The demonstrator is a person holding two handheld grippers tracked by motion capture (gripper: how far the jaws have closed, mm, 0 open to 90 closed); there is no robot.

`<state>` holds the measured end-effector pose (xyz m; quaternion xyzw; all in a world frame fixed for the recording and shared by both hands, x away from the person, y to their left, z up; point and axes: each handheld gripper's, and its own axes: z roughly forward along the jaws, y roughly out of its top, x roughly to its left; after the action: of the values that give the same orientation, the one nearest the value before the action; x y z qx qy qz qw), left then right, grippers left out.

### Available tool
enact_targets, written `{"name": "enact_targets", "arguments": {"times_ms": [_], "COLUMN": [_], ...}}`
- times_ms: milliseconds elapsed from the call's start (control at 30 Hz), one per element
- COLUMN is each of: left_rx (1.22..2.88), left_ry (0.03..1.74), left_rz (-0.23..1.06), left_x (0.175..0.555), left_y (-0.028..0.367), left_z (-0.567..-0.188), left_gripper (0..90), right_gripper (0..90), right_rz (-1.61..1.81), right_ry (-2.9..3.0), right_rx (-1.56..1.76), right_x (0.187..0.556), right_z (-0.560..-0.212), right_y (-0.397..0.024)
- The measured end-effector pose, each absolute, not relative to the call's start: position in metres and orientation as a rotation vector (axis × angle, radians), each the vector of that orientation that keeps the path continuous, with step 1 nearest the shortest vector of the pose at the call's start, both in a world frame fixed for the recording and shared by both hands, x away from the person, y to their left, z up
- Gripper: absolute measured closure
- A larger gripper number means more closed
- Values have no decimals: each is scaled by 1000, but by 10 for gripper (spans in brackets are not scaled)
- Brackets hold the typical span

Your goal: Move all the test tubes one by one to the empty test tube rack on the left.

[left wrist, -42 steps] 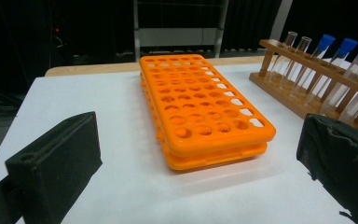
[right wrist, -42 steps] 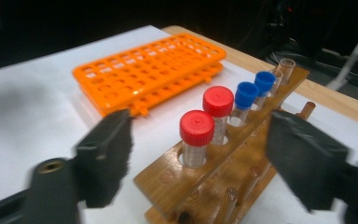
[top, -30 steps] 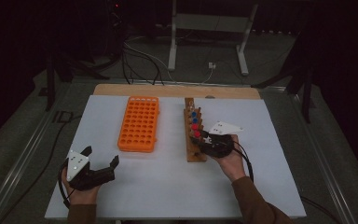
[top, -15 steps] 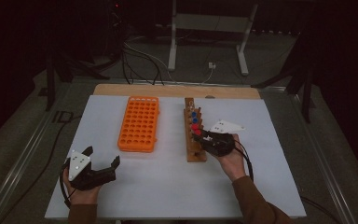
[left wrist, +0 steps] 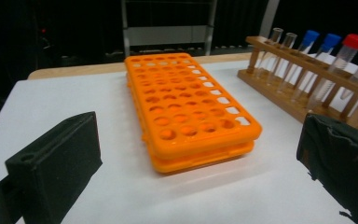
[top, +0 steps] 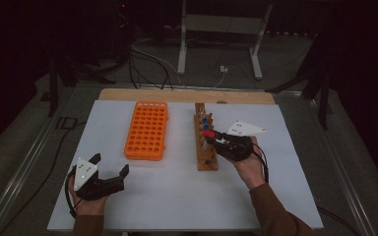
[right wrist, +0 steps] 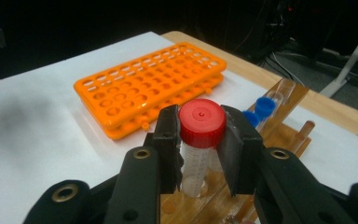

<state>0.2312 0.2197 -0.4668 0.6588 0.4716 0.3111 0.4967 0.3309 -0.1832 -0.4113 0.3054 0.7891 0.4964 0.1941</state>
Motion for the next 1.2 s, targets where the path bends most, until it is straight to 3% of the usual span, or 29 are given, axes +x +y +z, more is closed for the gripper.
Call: {"name": "enact_targets", "arguments": {"times_ms": [533,733,1200], "left_rx": [1637,1742,1838], "left_ry": [920,827,756], "left_rz": [656,613,518], "left_x": [258,271,291], "left_y": [173,134,88], "left_z": [-426,-417,-419], "left_gripper": [5,39,75], "right_gripper": [705,705,705], "right_rz": [1458,1461,1485], "right_ry": [2209,2244,2328], "right_rx": [826,814,782], "right_x": [329,328,326], "right_z": [-377,-377,-380], "right_y": [-184,-174,-151]}}
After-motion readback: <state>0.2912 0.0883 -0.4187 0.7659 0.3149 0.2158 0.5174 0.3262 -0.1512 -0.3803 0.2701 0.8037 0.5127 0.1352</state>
